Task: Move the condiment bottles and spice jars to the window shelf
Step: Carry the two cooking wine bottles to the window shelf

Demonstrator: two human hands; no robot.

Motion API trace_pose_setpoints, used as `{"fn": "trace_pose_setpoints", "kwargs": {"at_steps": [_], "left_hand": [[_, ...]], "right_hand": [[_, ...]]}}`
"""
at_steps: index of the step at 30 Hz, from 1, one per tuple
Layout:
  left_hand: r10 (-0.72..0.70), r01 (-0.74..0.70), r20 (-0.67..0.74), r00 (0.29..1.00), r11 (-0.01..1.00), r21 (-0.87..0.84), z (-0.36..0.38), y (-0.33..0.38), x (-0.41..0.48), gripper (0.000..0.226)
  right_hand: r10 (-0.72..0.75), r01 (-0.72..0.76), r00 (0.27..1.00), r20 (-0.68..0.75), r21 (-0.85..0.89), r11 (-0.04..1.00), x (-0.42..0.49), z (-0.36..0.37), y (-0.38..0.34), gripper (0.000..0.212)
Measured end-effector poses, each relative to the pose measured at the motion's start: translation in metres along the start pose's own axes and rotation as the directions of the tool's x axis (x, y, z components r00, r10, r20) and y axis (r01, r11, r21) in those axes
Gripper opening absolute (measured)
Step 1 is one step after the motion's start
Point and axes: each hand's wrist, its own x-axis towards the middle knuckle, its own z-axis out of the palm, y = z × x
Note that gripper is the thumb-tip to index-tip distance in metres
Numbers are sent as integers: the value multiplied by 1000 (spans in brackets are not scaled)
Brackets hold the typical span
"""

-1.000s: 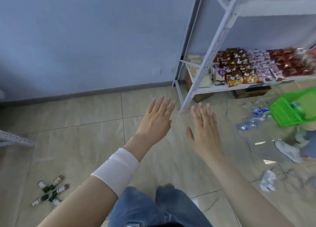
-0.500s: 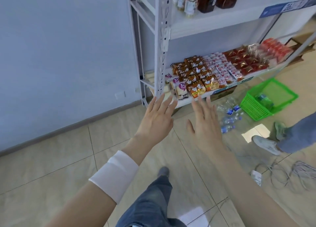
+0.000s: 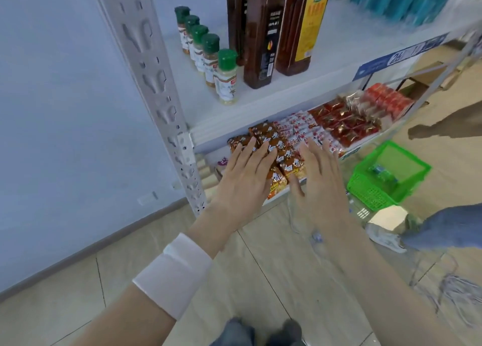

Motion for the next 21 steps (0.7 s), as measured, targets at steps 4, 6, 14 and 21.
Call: {"fn": "trace_pose_setpoints", "kwargs": {"at_steps": [4,6,14,21], "left_hand": [[-40,37,-47,998,998,-55,26,7,60,52],[-86,80,-67,994,993,-88,39,14,91,53],[-521,418,-118,845,783,-460,50,50,202,68],[-646,499,-188,740,714,-491,75,30,270,87]], "right_hand": [[-38,37,999,14,61,997,46,3,49,57],[-60,59,998,15,86,995,70,1,79,57],[-105,106,994,-17,265,958,166,-30,162,59],[-71,45,997,39,468,883,232,-28,176,57]]}}
